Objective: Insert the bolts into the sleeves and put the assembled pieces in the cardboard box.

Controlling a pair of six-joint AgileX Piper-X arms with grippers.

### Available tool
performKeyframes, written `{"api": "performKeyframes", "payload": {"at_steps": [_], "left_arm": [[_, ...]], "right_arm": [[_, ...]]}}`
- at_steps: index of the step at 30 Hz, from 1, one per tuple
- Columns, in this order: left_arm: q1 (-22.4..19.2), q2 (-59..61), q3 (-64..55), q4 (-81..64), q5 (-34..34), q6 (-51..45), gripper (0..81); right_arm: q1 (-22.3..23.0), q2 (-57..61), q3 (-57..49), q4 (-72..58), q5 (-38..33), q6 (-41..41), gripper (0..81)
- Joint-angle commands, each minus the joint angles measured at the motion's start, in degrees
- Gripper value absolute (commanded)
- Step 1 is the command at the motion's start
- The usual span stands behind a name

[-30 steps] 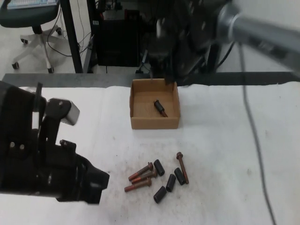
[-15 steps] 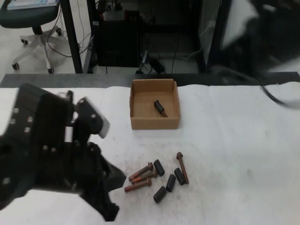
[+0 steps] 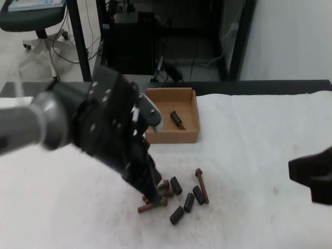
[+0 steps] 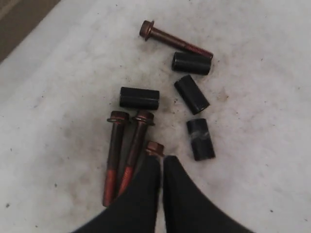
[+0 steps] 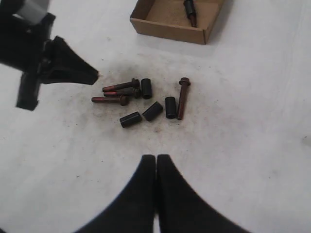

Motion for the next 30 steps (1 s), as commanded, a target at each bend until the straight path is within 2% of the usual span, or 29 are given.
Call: {"api": "performKeyframes", "payload": {"at_steps": [1, 4, 6, 12, 30], "left_arm": [[-0.15, 3.57, -4.33, 3.07, -1.16, 1.77, 16.0], [-0.15, 7.15, -8.13, 4.57, -3.58, 1.79, 31.2], [-0.15, 9.08, -9.6, 4.95, -5.83, 1.81, 36.8], [-0.15, 12.32, -10.96, 4.95, -8.51, 6.88, 37.0], [-0.15, 15.04, -11.35, 1.17, -10.04, 6.88, 37.0]], "right_arm": [[0.04, -0.54, 0.02, 0.15, -1.36, 0.18, 0.3], [0.04, -0.75, 0.02, 2.12, -2.33, 0.18, 0.3], [0.04, -0.75, 0.02, 3.45, -2.31, 0.18, 0.3], [0.04, -0.88, 0.02, 4.84, -2.31, 0.18, 0.3], [-0.08, -0.88, 0.02, 4.84, -2.31, 0.18, 0.3]]}}
